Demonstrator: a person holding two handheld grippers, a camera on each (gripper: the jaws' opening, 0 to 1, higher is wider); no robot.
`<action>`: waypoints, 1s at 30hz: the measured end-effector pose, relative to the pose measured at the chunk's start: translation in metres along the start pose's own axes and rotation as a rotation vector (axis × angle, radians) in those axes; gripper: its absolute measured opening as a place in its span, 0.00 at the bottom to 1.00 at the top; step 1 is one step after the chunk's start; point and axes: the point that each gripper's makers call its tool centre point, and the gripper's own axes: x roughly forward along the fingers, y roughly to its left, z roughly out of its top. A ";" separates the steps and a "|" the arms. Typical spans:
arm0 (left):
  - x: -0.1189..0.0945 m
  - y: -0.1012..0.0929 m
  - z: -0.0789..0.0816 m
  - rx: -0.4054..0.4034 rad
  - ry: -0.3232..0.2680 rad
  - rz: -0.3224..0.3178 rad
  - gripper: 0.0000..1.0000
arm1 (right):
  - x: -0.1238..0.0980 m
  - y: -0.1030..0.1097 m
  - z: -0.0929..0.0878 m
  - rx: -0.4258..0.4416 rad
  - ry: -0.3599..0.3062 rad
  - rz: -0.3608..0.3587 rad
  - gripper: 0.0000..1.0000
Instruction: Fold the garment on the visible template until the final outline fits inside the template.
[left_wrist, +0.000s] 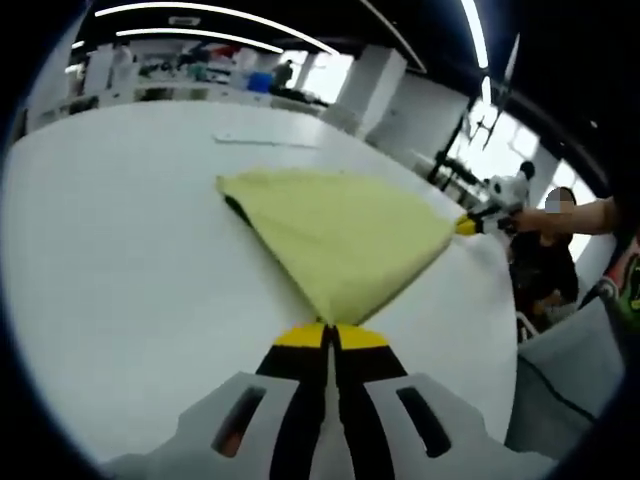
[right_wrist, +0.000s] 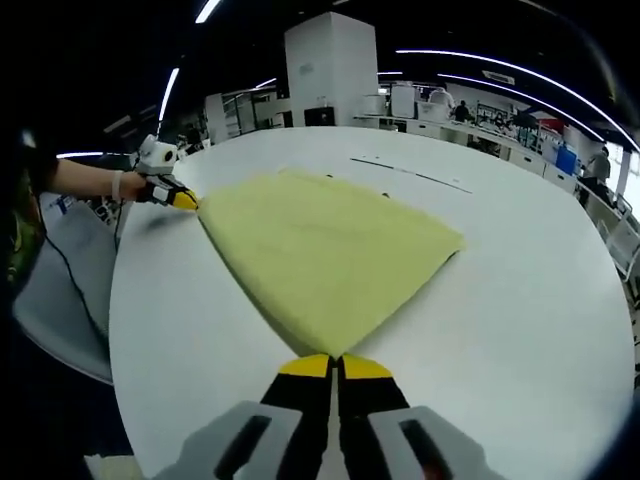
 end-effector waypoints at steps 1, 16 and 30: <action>-0.001 -0.001 -0.001 -0.005 0.000 -0.004 0.00 | -0.001 0.001 -0.001 0.005 0.000 0.004 0.00; -0.017 -0.030 -0.035 -0.060 0.020 -0.018 0.00 | -0.022 0.026 -0.027 0.031 0.009 0.043 0.00; -0.023 -0.025 -0.040 -0.047 0.013 -0.001 0.00 | -0.031 0.027 -0.039 0.055 0.029 0.030 0.00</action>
